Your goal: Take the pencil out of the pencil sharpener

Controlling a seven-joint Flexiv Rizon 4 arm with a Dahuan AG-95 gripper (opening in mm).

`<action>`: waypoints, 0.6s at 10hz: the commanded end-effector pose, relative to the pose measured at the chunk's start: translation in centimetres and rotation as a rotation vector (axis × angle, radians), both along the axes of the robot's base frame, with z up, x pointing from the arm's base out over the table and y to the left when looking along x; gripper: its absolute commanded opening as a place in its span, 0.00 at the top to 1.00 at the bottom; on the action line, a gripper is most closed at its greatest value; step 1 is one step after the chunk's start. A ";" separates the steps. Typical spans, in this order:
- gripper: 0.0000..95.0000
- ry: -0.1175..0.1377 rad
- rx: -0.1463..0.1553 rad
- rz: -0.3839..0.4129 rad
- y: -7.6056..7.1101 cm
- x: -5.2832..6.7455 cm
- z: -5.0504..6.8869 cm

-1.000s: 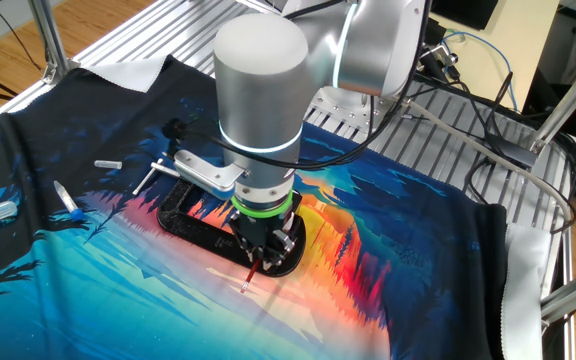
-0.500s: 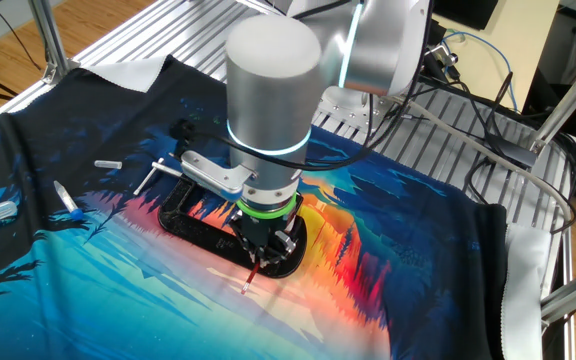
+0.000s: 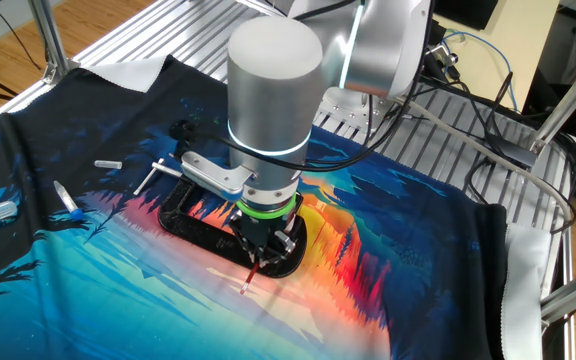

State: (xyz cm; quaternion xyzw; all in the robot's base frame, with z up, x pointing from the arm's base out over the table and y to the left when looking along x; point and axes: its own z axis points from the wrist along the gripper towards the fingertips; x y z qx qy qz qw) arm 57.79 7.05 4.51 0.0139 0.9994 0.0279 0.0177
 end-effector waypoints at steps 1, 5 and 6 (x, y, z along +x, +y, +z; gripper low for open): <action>1.00 0.002 0.012 0.000 0.0 0.4 0.2; 1.00 0.002 0.023 -0.001 -0.2 1.8 0.7; 1.00 0.003 0.027 -0.003 -0.2 2.1 0.8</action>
